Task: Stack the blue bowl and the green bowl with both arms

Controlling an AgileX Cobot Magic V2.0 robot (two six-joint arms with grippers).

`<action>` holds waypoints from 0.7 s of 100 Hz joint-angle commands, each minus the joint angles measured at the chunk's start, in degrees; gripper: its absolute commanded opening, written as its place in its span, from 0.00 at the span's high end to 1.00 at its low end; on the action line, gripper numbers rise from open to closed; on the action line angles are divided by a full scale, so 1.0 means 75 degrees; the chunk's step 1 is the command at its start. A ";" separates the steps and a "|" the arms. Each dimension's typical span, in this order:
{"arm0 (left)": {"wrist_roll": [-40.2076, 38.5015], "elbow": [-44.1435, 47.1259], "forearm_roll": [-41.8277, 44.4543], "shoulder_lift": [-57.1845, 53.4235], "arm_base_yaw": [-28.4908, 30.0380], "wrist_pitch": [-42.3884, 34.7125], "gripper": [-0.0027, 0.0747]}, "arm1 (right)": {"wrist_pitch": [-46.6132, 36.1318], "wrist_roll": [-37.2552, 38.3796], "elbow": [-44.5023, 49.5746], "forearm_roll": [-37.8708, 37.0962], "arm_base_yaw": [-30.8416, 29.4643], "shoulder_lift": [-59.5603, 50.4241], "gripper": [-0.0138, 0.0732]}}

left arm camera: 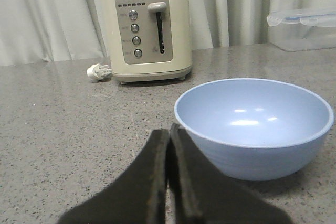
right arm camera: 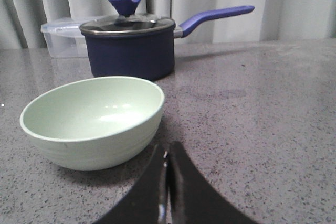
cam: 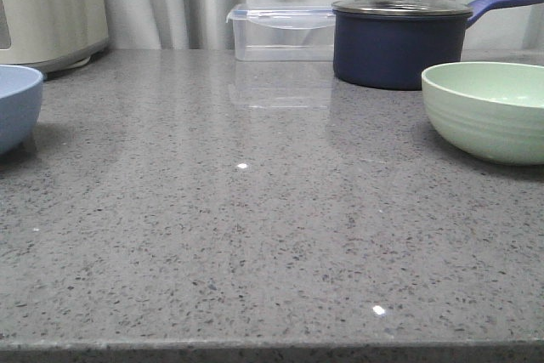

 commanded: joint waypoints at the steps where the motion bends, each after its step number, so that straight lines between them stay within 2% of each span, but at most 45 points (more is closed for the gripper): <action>1: -0.0003 -0.0618 -0.0083 -0.0011 0.0016 -0.0223 0.99 | 0.0006 -0.0020 -0.0684 -0.0130 -0.0045 0.0307 0.91; 21: -0.0003 -0.1780 -0.0083 0.0842 0.0016 0.0220 0.99 | 0.1246 -0.0020 -0.1821 -0.0130 -0.0045 0.1364 0.92; 44: -0.0003 -0.2832 -0.0610 0.2112 0.0016 0.0412 0.99 | 0.1551 -0.0020 -0.2894 -0.0130 -0.0045 0.2633 0.92; 70: -0.0003 -0.3489 -0.0627 0.3216 0.0016 0.0482 0.99 | 0.2067 -0.0020 -0.3569 -0.0123 -0.0045 0.3727 0.92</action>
